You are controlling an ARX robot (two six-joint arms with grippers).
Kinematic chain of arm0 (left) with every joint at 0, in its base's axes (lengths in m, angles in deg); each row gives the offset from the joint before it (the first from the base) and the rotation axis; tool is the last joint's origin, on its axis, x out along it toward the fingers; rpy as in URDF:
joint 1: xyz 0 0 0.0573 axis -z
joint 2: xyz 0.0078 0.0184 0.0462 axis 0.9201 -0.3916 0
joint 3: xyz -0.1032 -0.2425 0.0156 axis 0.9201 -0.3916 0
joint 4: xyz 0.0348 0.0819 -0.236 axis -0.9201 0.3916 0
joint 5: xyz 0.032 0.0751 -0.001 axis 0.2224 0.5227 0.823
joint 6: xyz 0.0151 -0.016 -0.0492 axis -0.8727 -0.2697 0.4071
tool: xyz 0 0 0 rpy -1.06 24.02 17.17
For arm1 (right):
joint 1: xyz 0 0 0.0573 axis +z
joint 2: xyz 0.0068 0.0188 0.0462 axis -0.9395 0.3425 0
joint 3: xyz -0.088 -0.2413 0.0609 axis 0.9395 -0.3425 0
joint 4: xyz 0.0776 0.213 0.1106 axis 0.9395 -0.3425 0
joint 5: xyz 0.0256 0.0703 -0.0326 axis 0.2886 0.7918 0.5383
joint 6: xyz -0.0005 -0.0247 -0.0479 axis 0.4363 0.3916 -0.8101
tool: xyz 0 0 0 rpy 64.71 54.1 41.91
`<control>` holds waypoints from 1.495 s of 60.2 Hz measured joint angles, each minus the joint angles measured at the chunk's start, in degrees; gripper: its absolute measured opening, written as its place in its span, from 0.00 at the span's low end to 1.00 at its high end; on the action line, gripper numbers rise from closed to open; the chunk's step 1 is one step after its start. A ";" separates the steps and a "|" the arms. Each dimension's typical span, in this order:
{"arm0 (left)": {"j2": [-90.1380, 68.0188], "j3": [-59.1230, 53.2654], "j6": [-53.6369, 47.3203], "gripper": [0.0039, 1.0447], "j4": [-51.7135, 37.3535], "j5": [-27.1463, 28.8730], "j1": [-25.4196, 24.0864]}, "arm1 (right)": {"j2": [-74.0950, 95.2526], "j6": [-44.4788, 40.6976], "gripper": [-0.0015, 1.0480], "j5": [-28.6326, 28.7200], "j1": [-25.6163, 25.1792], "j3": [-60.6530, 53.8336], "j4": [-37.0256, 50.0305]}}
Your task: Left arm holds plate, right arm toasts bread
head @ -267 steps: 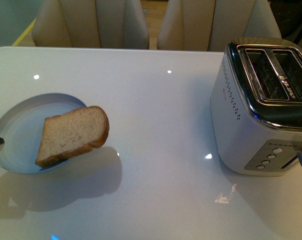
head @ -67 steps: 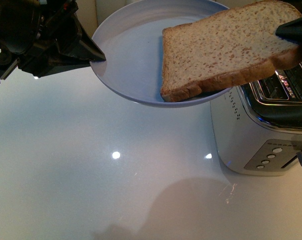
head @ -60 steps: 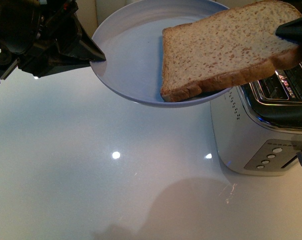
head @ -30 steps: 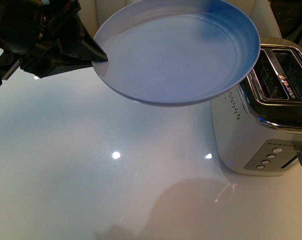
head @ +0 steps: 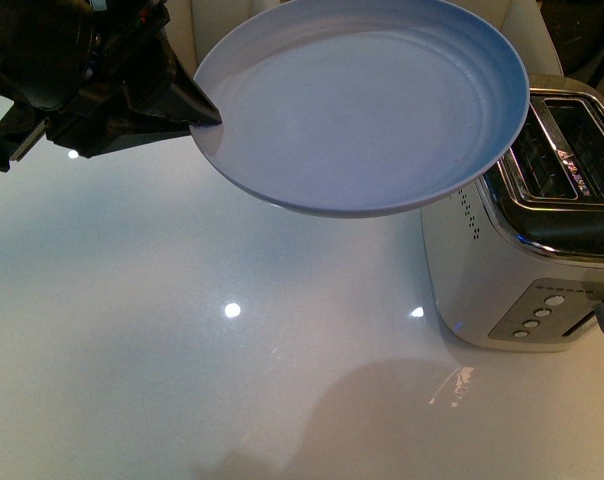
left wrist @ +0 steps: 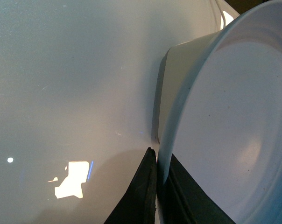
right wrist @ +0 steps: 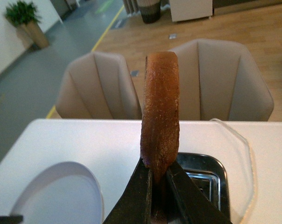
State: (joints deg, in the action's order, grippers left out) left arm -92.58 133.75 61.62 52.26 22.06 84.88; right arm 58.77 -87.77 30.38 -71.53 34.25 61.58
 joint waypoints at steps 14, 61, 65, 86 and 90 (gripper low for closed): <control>0.00 -0.07 0.02 0.03 -0.28 0.09 0.17 | 4.15 -3.17 0.03 -3.91 0.52 0.37 -3.96; 0.00 -0.55 0.00 0.03 -0.33 0.07 0.28 | 5.20 1.66 0.03 -7.32 5.57 -5.22 -6.45; 0.00 -0.57 0.00 0.03 -0.33 0.04 0.28 | 5.68 1.64 0.03 -7.78 5.60 -5.22 -5.92; 0.00 -0.59 -0.02 0.03 -0.33 -0.07 0.28 | 8.87 1.75 0.03 -9.11 5.55 -5.22 -4.31; 0.00 -0.59 -0.02 0.03 -0.33 -0.09 0.28 | 9.31 1.88 0.03 -9.25 5.55 -5.22 -3.82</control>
State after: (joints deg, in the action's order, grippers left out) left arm -92.58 133.16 61.59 51.94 21.98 85.16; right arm 68.08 -85.89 21.13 -65.98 29.02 57.75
